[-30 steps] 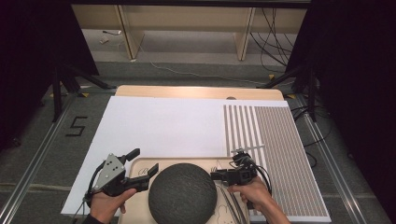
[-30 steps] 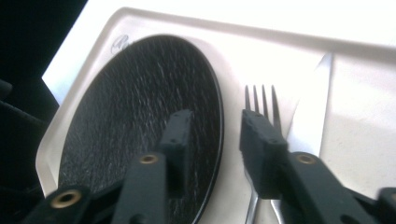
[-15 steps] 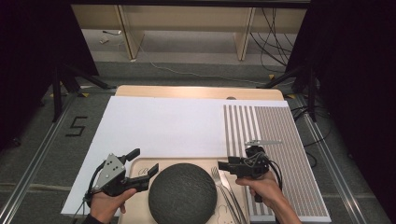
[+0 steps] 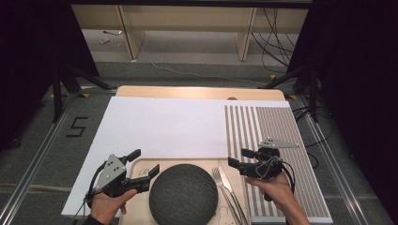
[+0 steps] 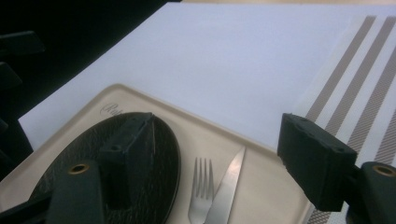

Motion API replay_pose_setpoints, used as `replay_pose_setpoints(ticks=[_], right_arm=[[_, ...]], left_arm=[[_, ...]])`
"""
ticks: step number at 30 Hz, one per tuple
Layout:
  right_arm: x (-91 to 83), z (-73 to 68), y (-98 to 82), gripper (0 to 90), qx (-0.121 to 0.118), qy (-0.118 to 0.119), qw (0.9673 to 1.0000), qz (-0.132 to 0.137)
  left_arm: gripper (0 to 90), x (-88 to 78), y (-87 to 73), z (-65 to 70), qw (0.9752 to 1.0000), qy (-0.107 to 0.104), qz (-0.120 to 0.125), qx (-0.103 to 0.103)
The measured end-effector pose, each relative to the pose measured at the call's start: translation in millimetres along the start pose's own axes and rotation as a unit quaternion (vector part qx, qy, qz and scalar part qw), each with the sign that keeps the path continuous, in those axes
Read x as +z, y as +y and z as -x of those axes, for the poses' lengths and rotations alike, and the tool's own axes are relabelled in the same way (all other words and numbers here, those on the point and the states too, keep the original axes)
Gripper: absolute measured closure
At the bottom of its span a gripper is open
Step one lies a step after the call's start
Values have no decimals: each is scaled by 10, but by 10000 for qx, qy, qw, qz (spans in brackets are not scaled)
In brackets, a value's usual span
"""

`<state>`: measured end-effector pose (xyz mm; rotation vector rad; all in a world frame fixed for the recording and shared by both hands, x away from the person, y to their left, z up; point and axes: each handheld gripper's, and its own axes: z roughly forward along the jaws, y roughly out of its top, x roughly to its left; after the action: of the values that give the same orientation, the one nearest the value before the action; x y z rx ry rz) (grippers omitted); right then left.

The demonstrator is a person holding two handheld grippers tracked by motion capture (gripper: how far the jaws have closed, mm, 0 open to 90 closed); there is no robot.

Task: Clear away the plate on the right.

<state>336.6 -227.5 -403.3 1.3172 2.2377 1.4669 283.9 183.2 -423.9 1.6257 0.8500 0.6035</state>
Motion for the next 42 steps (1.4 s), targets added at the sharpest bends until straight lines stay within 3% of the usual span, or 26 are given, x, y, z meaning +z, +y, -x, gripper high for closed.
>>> replay_pose_setpoints(ticks=[11, 18, 28, 42], right_arm=[[-172, -60, 22, 199, -347, -149, 9979, 533], [-224, -118, -10, 165, -519, -197, 9960, 707], [-302, -208, -157, 159, -897, -417, 9926, 711], [-458, -187, -279, 139, -729, -585, 9909, 966]], left_arm=[[186, 0, 1, -1, 10000, -4, -3, -2], [186, -2, 0, 0, 10000, -7, -4, 7], [185, -5, -2, 2, 10000, -12, -11, 6], [175, -7, 0, 2, 10000, -54, 21, -18]])
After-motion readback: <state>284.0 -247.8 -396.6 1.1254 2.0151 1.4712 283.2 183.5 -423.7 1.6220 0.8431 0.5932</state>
